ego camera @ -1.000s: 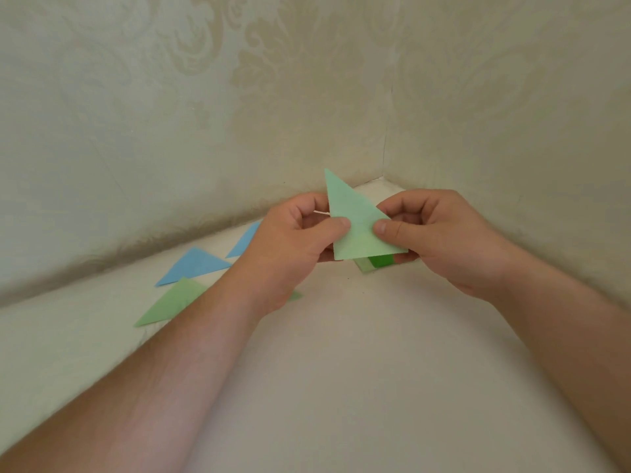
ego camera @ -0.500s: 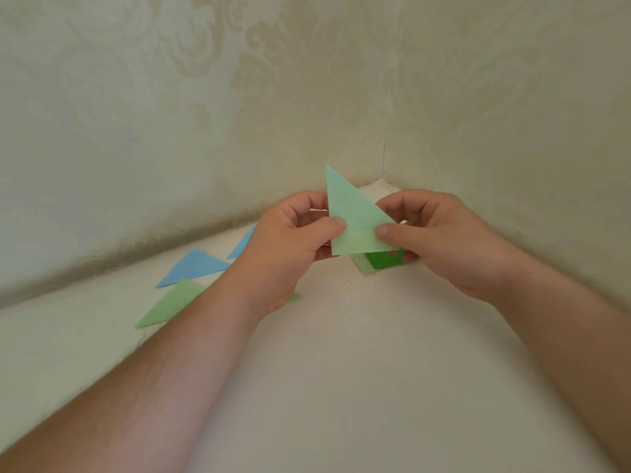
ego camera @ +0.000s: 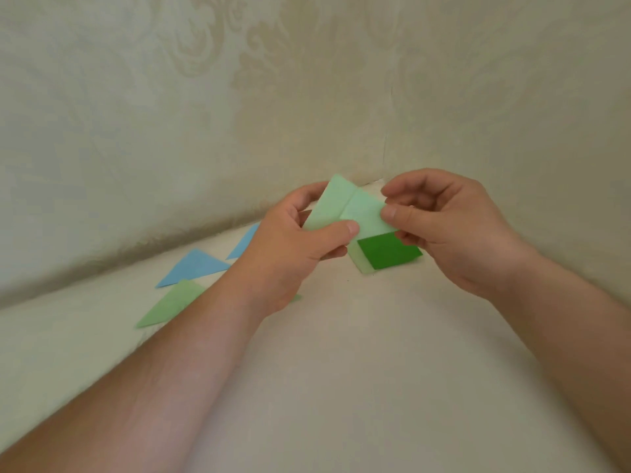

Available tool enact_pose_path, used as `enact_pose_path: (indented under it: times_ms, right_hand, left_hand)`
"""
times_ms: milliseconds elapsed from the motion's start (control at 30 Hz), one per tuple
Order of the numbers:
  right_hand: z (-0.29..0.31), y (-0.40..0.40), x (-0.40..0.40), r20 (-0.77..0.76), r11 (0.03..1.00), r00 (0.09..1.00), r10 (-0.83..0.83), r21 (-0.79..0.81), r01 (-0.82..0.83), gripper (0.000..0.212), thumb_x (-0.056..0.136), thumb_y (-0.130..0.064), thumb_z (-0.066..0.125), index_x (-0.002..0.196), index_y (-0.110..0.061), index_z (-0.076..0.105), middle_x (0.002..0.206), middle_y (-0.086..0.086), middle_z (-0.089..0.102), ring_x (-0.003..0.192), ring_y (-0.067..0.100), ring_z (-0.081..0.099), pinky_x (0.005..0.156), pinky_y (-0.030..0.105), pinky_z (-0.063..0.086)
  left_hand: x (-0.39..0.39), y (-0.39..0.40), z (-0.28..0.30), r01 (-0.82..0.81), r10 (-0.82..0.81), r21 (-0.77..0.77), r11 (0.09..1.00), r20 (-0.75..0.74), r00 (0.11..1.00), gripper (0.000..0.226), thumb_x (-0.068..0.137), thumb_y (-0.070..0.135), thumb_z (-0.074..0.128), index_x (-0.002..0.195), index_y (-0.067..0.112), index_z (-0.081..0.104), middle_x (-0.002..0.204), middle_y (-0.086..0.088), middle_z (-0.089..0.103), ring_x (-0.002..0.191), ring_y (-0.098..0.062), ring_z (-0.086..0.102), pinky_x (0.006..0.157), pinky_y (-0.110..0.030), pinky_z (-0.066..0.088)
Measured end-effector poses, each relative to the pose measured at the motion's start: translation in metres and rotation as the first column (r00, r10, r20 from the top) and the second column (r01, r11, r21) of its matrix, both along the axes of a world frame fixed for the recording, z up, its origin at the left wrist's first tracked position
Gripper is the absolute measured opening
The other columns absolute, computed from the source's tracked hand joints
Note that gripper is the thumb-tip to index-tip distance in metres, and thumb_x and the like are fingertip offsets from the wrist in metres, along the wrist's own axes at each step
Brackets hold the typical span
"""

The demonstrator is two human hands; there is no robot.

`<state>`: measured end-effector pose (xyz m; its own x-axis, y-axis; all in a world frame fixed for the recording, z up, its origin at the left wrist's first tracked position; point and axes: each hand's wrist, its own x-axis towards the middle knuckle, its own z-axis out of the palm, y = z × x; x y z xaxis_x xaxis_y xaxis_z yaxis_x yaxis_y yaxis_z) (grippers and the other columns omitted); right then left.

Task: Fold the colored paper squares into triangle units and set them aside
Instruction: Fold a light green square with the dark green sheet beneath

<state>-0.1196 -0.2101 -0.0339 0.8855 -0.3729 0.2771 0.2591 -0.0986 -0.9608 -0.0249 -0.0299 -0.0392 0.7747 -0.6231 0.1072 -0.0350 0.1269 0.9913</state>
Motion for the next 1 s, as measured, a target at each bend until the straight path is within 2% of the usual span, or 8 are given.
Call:
enact_pose_path:
  times_ms: [133,267,367,500,700,800,867,1000]
  right_hand:
    - [0.0,-0.005,0.0,-0.005,1.0,1.0,-0.03,0.002,0.03,0.025,0.085,0.002,0.077,0.088,-0.022,0.07,0.08,-0.001,0.07,0.076,0.018,0.063,0.073,0.033,0.053]
    - [-0.008,-0.004,0.001,0.001,0.923,0.981,-0.195,-0.338,0.184,0.028,0.083,-0.013,0.084,0.095,-0.036,0.073,0.088,-0.01,0.065,0.084,0.011,0.06,0.077,0.034,0.053]
    - [-0.004,-0.005,-0.001,0.03,0.869,0.963,-0.267,-0.424,0.254,0.029,0.082,-0.024,0.084,0.099,-0.043,0.073,0.076,-0.005,0.045,0.069,0.012,0.044,0.065,0.025,0.042]
    - [0.002,0.001,-0.004,-0.001,0.93,0.991,-0.137,-0.343,0.128,0.03,0.089,-0.017,0.079,0.109,-0.039,0.074,0.057,-0.005,0.041,0.052,0.01,0.036,0.051,0.019,0.034]
    - [-0.001,0.011,-0.006,0.006,0.966,0.978,0.208,-0.156,-0.205,0.067,0.091,0.008,0.068,0.123,-0.051,0.068,0.088,0.009,0.075,0.081,0.029,0.064,0.079,0.042,0.057]
    - [0.0,0.013,-0.005,0.08,0.975,0.976,0.204,-0.104,-0.195,0.052,0.083,0.016,0.07,0.098,-0.032,0.082,0.099,0.005,0.078,0.089,0.021,0.072,0.081,0.036,0.061]
    - [0.001,0.013,-0.006,0.096,0.981,0.979,0.18,-0.094,-0.171,0.03,0.075,0.003,0.077,0.086,-0.024,0.083,0.098,0.006,0.078,0.089,0.021,0.075,0.079,0.032,0.06]
    - [0.001,0.01,-0.006,0.101,0.99,0.989,0.105,-0.104,-0.095,0.019,0.066,-0.014,0.082,0.082,-0.025,0.082,0.097,0.019,0.076,0.088,0.027,0.07,0.085,0.043,0.056]
  left_hand:
    - [0.002,0.0,-0.001,-0.031,0.031,0.005,1.0,0.023,0.999,0.022,0.091,-0.001,0.072,0.108,0.014,0.071,0.083,0.006,0.074,0.075,-0.009,0.067,0.079,-0.031,0.056]
    - [-0.002,0.002,0.002,-0.162,0.154,0.01,0.987,0.255,0.955,0.02,0.089,0.003,0.076,0.091,0.022,0.073,0.072,0.016,0.07,0.063,-0.003,0.058,0.059,-0.02,0.049]
    - [-0.003,0.002,0.001,-0.238,0.222,-0.006,0.971,0.386,0.896,0.025,0.086,0.007,0.08,0.083,0.031,0.076,0.078,0.015,0.069,0.06,-0.003,0.054,0.049,-0.019,0.044]
    - [0.001,0.001,-0.002,-0.262,0.281,-0.102,0.96,0.41,0.868,0.03,0.083,0.002,0.081,0.082,0.031,0.077,0.083,0.007,0.066,0.066,-0.009,0.053,0.056,-0.023,0.045]
    - [-0.001,0.001,-0.001,-0.164,0.212,-0.156,0.974,0.385,0.898,0.033,0.082,-0.016,0.074,0.086,0.017,0.075,0.076,0.015,0.073,0.069,0.001,0.065,0.063,-0.013,0.049]
    - [-0.006,0.001,0.0,-0.123,0.16,-0.124,0.985,0.358,0.92,0.029,0.084,-0.017,0.071,0.089,0.011,0.074,0.072,0.017,0.073,0.063,0.005,0.064,0.052,-0.007,0.044]
    - [-0.007,0.001,0.0,-0.094,0.129,-0.119,0.988,0.333,0.934,0.025,0.084,-0.014,0.073,0.091,0.01,0.074,0.074,0.015,0.075,0.061,0.005,0.065,0.051,-0.006,0.043]
    - [-0.007,0.001,0.001,-0.055,0.09,-0.125,0.991,0.294,0.951,0.027,0.084,-0.012,0.075,0.093,0.013,0.074,0.087,0.007,0.079,0.074,-0.001,0.072,0.059,-0.01,0.048]
